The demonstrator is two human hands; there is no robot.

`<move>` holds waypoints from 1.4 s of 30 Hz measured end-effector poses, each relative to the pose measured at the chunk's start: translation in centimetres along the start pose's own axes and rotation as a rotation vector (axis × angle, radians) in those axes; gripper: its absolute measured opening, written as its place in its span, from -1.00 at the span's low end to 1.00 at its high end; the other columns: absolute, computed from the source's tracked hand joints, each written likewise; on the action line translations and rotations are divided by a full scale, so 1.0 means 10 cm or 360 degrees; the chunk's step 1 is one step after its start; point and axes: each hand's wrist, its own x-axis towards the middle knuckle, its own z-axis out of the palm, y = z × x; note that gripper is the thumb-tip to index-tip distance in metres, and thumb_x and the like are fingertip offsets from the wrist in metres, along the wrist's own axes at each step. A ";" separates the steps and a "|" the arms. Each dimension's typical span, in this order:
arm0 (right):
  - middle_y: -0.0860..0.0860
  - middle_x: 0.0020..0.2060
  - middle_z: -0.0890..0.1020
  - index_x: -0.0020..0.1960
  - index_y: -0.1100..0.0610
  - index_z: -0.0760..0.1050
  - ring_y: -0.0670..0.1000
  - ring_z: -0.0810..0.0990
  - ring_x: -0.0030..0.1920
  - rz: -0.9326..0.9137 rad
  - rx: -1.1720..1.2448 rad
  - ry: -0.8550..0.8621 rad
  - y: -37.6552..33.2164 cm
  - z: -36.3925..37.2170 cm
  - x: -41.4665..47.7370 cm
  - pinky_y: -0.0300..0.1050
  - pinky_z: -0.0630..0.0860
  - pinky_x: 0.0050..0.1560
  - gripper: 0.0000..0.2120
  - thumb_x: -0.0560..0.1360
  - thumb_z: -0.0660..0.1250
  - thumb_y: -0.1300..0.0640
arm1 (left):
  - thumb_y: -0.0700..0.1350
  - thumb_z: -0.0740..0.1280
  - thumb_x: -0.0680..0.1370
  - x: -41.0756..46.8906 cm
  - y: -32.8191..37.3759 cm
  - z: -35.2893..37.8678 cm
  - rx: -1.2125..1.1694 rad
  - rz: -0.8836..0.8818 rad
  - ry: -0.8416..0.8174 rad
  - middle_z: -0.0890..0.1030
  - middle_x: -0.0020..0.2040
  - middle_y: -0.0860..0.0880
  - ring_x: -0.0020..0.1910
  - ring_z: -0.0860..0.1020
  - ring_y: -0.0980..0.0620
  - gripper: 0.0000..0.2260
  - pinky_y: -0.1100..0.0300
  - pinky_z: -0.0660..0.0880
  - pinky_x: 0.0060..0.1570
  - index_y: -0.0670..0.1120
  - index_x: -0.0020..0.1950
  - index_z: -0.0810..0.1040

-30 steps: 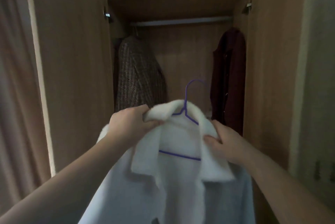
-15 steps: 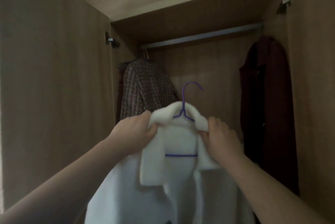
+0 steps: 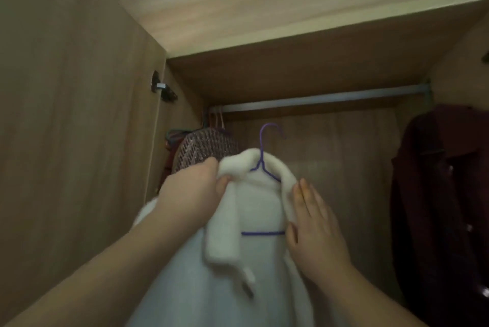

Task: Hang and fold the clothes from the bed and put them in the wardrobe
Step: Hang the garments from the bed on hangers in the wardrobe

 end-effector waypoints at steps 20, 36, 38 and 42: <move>-0.18 0.57 -0.25 0.33 -0.58 -0.38 0.04 -0.30 0.56 -0.0186 0.0671 -0.0162 -0.15 1.89 1.95 0.13 -0.23 0.53 -0.48 0.40 -0.31 -0.45 | 0.20 0.11 0.62 1.96 -0.29 0.97 0.0519 -0.0047 0.0297 0.45 -0.21 0.03 -0.17 0.53 -0.09 -0.72 0.07 0.26 -0.28 0.02 -0.09 0.27; -0.23 0.58 -0.11 0.41 -0.50 -0.32 0.13 -0.23 0.57 -0.0368 0.1168 -0.0366 -0.33 2.73 2.89 0.29 -0.24 0.46 -0.32 0.35 -0.20 -0.60 | 0.13 0.16 0.63 2.73 -0.57 1.63 0.0797 -0.0196 0.0250 0.59 0.01 -0.04 0.01 0.59 -0.13 -0.78 0.08 0.34 -0.16 -0.01 -0.07 0.34; -0.22 0.58 -0.14 0.41 -0.51 -0.33 0.14 -0.26 0.57 -0.0357 0.1147 -0.0317 -0.41 2.88 2.87 0.30 -0.26 0.45 -0.33 0.36 -0.20 -0.57 | 0.13 0.16 0.62 2.72 -0.61 1.71 0.0790 -0.0260 0.0214 0.59 0.02 -0.04 0.02 0.58 -0.12 -0.78 0.06 0.34 -0.15 0.00 -0.07 0.32; -0.23 0.57 -0.16 0.35 -0.59 -0.34 0.14 -0.30 0.56 -0.0410 0.1134 -0.0223 -0.52 3.11 2.83 0.31 -0.27 0.45 -0.43 0.40 -0.22 -0.55 | 0.15 0.16 0.61 2.67 -0.67 1.76 0.0841 -0.0280 0.0123 0.57 0.00 -0.02 0.00 0.58 -0.10 -0.75 0.07 0.36 -0.16 -0.02 0.00 0.37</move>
